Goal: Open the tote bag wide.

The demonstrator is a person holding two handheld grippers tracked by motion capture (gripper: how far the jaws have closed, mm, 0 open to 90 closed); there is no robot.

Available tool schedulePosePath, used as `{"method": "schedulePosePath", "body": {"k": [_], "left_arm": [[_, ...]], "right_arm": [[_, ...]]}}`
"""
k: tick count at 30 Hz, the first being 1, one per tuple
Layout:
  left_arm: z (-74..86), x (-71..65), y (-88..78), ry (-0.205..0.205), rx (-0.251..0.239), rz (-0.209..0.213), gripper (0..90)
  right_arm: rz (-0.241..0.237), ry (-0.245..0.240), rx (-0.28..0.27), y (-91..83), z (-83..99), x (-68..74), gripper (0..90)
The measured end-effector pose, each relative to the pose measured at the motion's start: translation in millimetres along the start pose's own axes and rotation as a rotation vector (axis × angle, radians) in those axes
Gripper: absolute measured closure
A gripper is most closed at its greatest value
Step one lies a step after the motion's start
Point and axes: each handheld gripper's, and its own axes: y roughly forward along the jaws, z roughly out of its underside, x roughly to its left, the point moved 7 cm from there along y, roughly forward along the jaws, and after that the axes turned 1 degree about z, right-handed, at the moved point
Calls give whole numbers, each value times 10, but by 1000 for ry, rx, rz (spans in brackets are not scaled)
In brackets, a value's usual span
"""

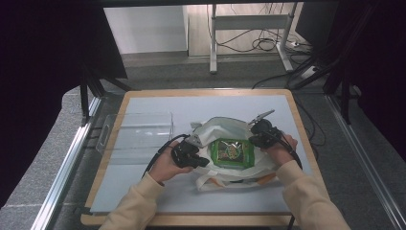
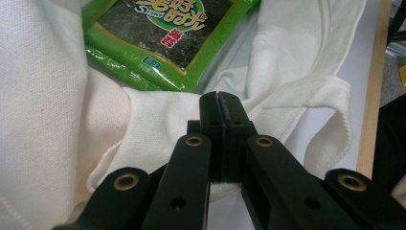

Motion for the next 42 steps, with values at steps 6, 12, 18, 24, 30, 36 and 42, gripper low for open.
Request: {"method": "schedulePosePath", "body": {"k": [6,12,18,24,30,36,42], "left_arm": [[5,-9,-7,4,7,-3,900],[7,-5,1,4,5,-2,899],[13,-3,-3,-1,2,3,900],[17,-4,-1,-2,4,4,899],[18,-4,5,0,5,3,899],[29,-15,1,3,5,1,899],[28,-17,2,1,1,1,899]], "right_arm": [[93,26,8,65,28,-178,887],[152,59,6,94,77,-380,887],[154,107,-3,146,82,-477,887],[147,112,-11,140,91,-470,887],[83,115,-74,-47,82,-352,887],[15,107,-128,-231,92,-206,887],[-20,112,-141,-262,182,-143,886]]}}
